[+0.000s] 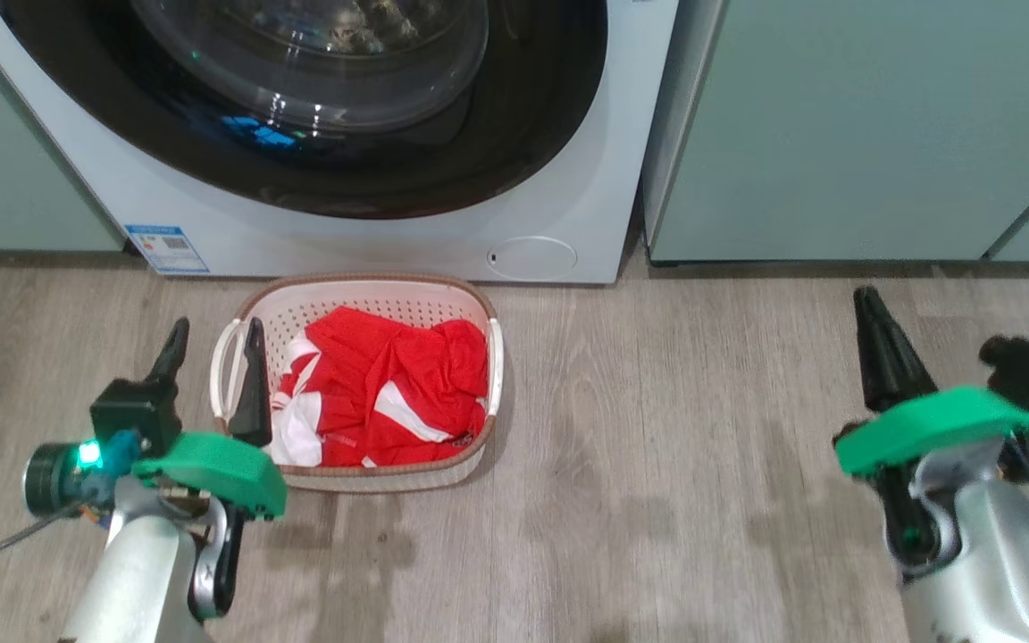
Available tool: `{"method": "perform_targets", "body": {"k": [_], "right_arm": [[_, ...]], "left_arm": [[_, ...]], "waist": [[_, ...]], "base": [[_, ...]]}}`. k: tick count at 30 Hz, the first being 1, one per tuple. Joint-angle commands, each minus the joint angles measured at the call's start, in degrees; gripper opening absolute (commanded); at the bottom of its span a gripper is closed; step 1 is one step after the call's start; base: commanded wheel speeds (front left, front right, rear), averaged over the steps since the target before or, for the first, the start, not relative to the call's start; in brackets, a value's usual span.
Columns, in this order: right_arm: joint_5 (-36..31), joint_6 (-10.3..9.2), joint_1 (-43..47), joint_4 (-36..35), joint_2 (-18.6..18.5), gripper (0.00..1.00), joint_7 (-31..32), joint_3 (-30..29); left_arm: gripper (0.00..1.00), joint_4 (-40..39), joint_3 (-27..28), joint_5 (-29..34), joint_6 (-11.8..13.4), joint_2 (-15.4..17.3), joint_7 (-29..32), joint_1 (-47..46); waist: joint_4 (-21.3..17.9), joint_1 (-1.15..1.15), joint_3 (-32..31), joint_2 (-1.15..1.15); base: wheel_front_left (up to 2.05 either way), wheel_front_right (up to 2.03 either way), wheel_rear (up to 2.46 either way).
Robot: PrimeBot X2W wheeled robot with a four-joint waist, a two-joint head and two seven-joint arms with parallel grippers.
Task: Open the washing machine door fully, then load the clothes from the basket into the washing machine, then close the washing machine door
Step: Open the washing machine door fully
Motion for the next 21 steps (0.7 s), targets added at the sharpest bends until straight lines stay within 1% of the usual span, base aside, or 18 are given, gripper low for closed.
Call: {"method": "perform_targets", "body": {"k": [1,6,10,12,13,18,21], "right_arm": [[4.53,0.00,-4.52,-0.98,-0.13,0.00,0.77,1.31],[21.24,0.00,-10.38,2.08,-0.13,0.00,4.66,1.00],[32.11,0.00,-15.92,5.09,-0.13,0.00,8.37,-0.53],[35.80,0.00,-18.82,6.69,-0.13,0.00,10.07,-1.85],[35.80,0.00,-18.82,6.69,-0.13,0.00,10.07,-1.85],[43.38,0.00,-26.56,11.04,-0.47,0.00,15.04,-5.68],[45.30,0.00,-31.54,14.38,-1.42,0.00,17.89,-7.10]], "left_arm": [[1.00,-2.34,1.66,-0.46,0.32,1.80,-0.46,-3.87],[1.00,-3.57,1.34,-0.69,0.04,1.80,-0.40,-5.12],[1.00,-4.53,1.25,-0.78,-0.19,1.96,-0.43,-6.55],[1.00,-5.11,1.13,-0.79,-0.30,1.92,-0.45,-7.37],[1.00,-5.11,1.13,-0.79,-0.30,1.92,-0.45,-7.37],[1.00,-6.40,0.58,-0.83,-0.72,1.45,-0.52,-9.82],[1.00,-6.93,0.22,-0.91,-0.95,0.91,-0.56,-11.52]], "waist": [[0.12,0.00,0.93,0.00],[0.73,0.00,3.40,0.00],[1.56,0.00,6.13,0.00],[2.08,0.00,7.64,0.00],[2.08,0.00,7.64,0.00],[3.67,0.00,11.62,0.00],[4.55,0.00,14.06,0.00]], "base": [[0.00,0.00,0.00],[0.00,0.00,0.00],[0.00,0.00,0.00],[0.00,0.00,0.00],[0.00,0.00,0.00],[0.00,0.00,0.00],[0.00,0.00,0.00]]}}
